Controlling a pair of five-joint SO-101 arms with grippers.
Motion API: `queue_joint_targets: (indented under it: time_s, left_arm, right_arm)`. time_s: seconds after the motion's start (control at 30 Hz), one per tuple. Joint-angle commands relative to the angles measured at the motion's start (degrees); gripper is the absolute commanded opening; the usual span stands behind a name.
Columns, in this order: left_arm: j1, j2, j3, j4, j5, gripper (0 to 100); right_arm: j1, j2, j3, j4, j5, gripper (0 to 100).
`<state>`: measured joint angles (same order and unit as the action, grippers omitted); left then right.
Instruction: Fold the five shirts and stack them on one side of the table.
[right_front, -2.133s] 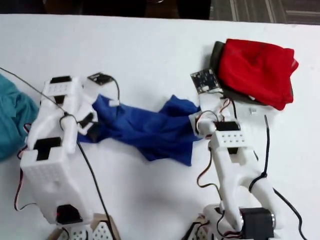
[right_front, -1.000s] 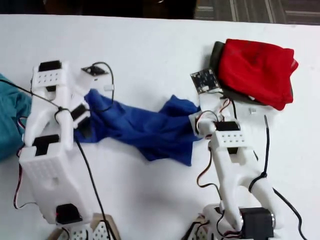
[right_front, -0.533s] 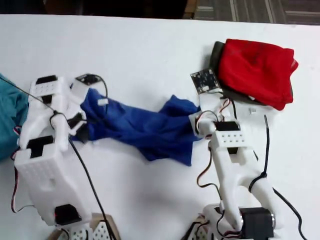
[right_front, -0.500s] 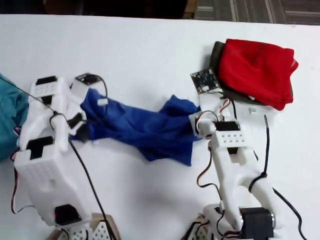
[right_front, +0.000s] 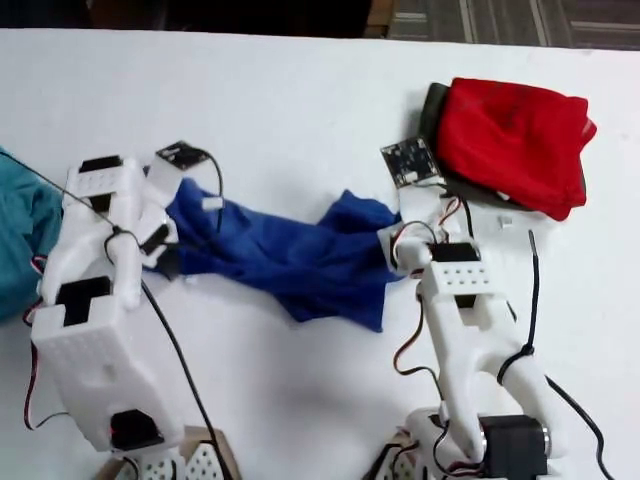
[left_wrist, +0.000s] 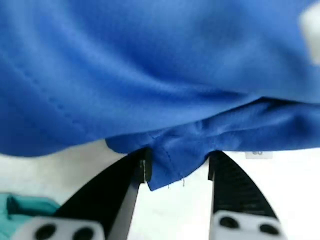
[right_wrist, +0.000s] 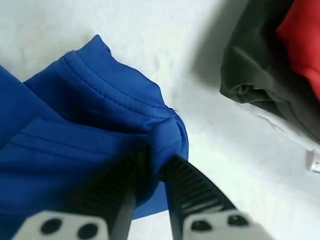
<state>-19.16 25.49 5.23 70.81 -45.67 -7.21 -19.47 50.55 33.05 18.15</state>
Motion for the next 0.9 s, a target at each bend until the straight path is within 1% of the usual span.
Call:
queue_joint_targets:
  time_s: [0.0, 0.13, 0.17, 0.23, 0.27, 0.3, 0.37, 0.43, 0.67, 0.87]
  left_arm:
    - [2.02, -0.53, -0.48, -3.96, 0.7, 21]
    - [2.46, -0.53, -0.57, -2.9, 0.26, 19]
    - [2.64, -0.53, -0.84, -2.29, 0.26, 15]
    - [3.43, -0.53, -0.92, -1.85, 0.53, 2]
    - [3.6, -0.62, -0.92, -1.85, 0.53, 2]
    - [3.69, -0.62, -0.92, -1.76, 0.35, 5]
    - [3.96, -0.88, -1.01, -1.85, 0.44, 2]
    - [4.31, -1.23, -1.1, -1.23, 0.62, 3]
    - [3.96, -7.03, -7.43, 11.6, 0.7, 2]
    - [3.96, -15.82, -5.58, 18.37, 0.7, 2]
  right_arm:
    - [0.13, -0.48, -1.67, 0.31, 0.53, 2.0]
    - [0.13, -0.48, -1.67, 0.31, 0.53, 2.0]
    - [0.13, -0.48, -1.67, 0.31, 0.53, 2.0]
    - [0.13, -0.48, -1.67, 0.31, 0.53, 2.0]
    - [0.13, -0.48, -1.67, 0.31, 0.53, 2.0]
    - [0.13, -0.48, -1.67, 0.31, 0.53, 2.0]
    - [0.13, -0.48, -1.67, 0.31, 0.53, 2.0]
    - [0.13, -0.48, -1.67, 0.31, 0.53, 2.0]
    - [0.13, -0.57, -1.14, 0.31, 0.53, 2.0]
    - [0.22, -1.01, -1.14, 0.31, 0.18, 2.0]
